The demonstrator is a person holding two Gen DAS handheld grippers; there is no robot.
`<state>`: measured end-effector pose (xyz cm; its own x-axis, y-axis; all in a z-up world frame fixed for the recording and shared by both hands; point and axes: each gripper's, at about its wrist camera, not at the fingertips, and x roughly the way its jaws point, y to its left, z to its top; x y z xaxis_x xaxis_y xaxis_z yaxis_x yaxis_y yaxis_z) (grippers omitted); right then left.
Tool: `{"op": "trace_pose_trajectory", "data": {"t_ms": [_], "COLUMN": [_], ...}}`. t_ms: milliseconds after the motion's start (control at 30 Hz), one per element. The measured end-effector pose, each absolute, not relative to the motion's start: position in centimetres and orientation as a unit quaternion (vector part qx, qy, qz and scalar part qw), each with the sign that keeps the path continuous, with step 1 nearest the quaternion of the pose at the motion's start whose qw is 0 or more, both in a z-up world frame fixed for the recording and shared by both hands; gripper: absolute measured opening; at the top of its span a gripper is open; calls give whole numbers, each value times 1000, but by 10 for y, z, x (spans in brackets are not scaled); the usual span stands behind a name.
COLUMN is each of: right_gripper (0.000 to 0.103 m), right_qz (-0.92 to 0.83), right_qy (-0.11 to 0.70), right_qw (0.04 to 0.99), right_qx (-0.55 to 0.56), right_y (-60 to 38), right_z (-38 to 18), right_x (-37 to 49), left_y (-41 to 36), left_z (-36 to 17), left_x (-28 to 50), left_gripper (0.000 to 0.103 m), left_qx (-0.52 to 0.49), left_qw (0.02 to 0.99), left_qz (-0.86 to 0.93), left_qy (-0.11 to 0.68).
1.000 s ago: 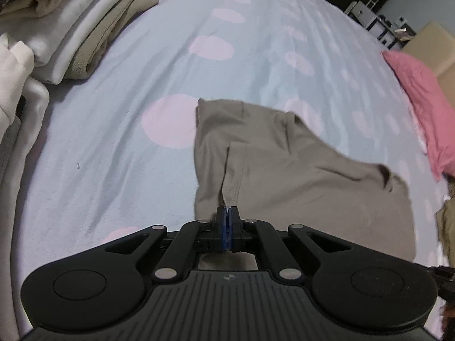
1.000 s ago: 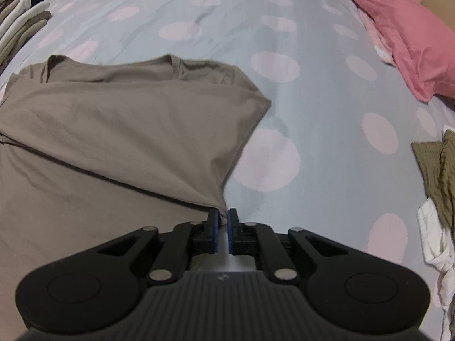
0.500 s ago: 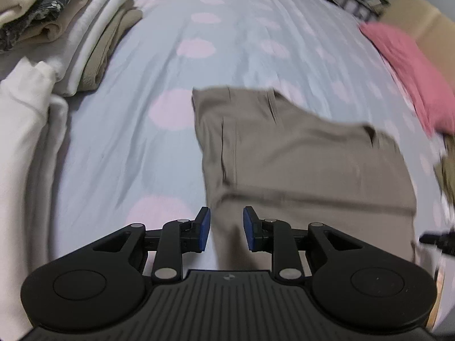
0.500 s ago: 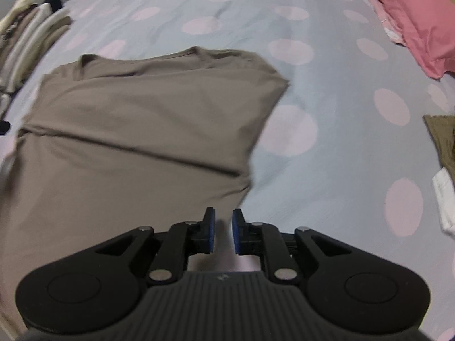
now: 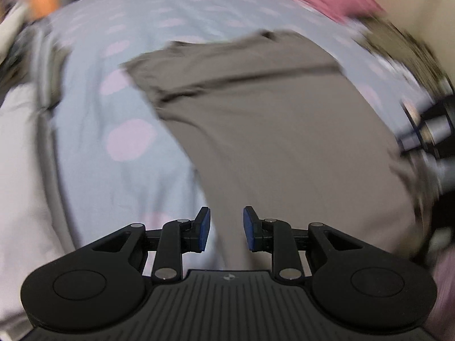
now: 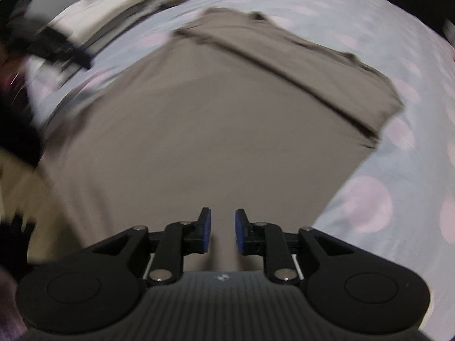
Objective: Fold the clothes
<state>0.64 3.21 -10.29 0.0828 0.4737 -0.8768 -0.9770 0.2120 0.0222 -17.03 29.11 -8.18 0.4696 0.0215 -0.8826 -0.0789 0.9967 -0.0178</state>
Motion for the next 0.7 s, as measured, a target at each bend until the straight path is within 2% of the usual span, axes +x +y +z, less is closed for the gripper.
{"op": "trace_pose_trajectory", "data": {"t_ms": [33, 200, 300, 333, 400, 500, 700], "right_gripper": [34, 37, 48, 55, 61, 66, 67], "right_qz": [552, 582, 591, 594, 601, 602, 587], "right_qy": [394, 366, 345, 336, 318, 293, 279], "right_qw": [659, 620, 599, 591, 573, 548, 507], "right_qx": [-325, -379, -416, -430, -457, -501, -566], "right_y": [28, 13, 9, 9, 10, 12, 9], "right_z": [-103, -109, -113, -115, -119, -130, -153], "right_x": [-4, -49, -72, -79, -91, -108, -118], "left_y": [280, 220, 191, 182, 170, 161, 148], "left_z": [-84, -98, -110, -114, -124, -139, -165], "left_x": [-175, -197, -210, -214, -221, -229, -247], "left_gripper": [25, 26, 35, 37, 40, 40, 45], "left_qx": [-7, 93, 157, 179, 214, 251, 338], "left_qw": [854, 818, 792, 784, 770, 750, 721], "left_qz": [8, -115, -153, -160, -167, -172, -165], "left_qy": [520, 555, 570, 573, 577, 587, 582]}}
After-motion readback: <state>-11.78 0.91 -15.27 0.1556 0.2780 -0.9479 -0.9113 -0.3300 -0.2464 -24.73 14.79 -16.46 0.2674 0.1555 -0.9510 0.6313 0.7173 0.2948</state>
